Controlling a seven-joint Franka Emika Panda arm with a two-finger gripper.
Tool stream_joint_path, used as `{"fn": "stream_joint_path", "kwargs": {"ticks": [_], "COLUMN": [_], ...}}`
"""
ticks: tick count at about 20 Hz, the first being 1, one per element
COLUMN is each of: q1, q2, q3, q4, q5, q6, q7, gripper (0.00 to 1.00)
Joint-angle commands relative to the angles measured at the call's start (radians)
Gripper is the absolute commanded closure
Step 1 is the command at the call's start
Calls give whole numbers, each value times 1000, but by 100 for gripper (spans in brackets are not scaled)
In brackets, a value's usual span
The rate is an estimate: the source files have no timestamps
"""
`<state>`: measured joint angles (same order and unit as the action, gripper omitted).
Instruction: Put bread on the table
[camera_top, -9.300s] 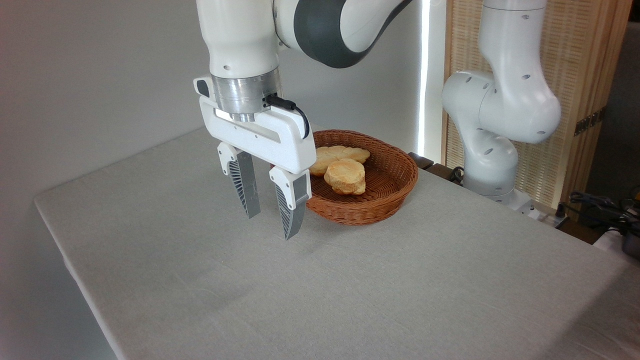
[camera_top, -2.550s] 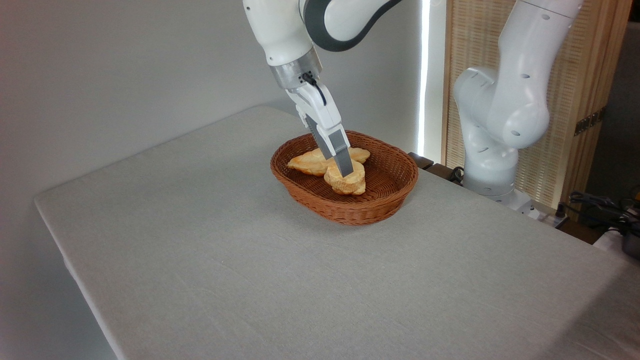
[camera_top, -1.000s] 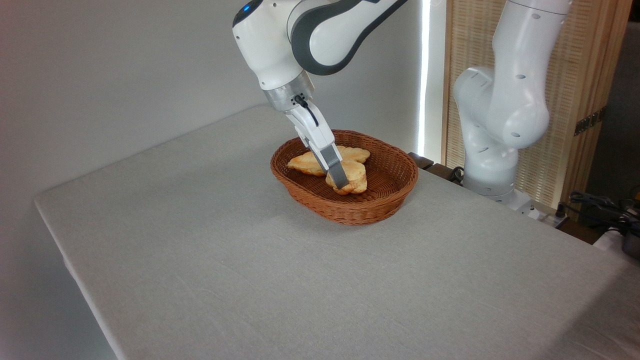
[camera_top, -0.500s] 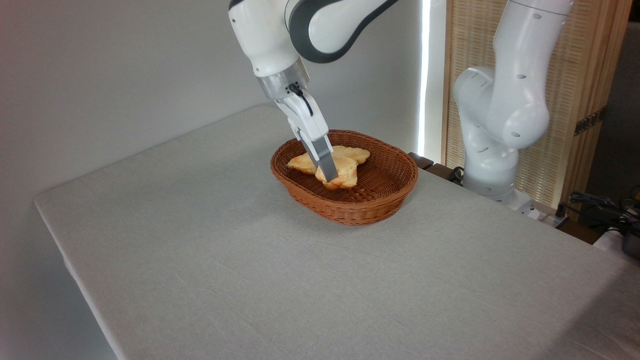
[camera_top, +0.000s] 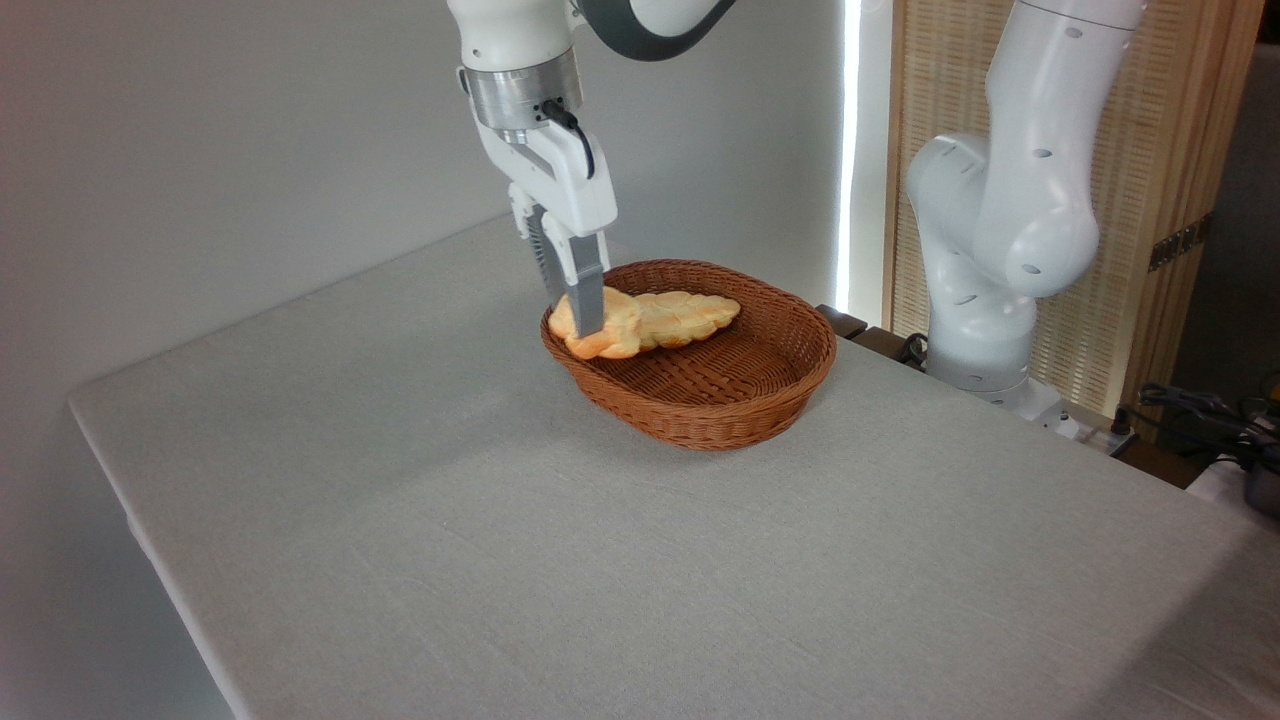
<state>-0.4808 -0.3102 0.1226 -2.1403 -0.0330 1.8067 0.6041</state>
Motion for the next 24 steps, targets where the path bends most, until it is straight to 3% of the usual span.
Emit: {"fn": "stream_joint_path", "kwargs": {"ticks": [1,6,7,8,10,15,21,24], "q1": [-2,1,1,1,-1,-2,-1,1], "q2": [94,192,201,212,241,304,301,295], "q3": [43,72,77,77,77,72,75,98], "q4": [94,126,126,126,126,126,135,195], "q5": [-19,-18,-16,-16,-7,-5,-7,-15], "q6": [40,138,158,174,186,186,186,186], "q7": [11,8,8,8,0,0,-1,-3], "gripper": [55,55,50,37,0,0,0,0]}}
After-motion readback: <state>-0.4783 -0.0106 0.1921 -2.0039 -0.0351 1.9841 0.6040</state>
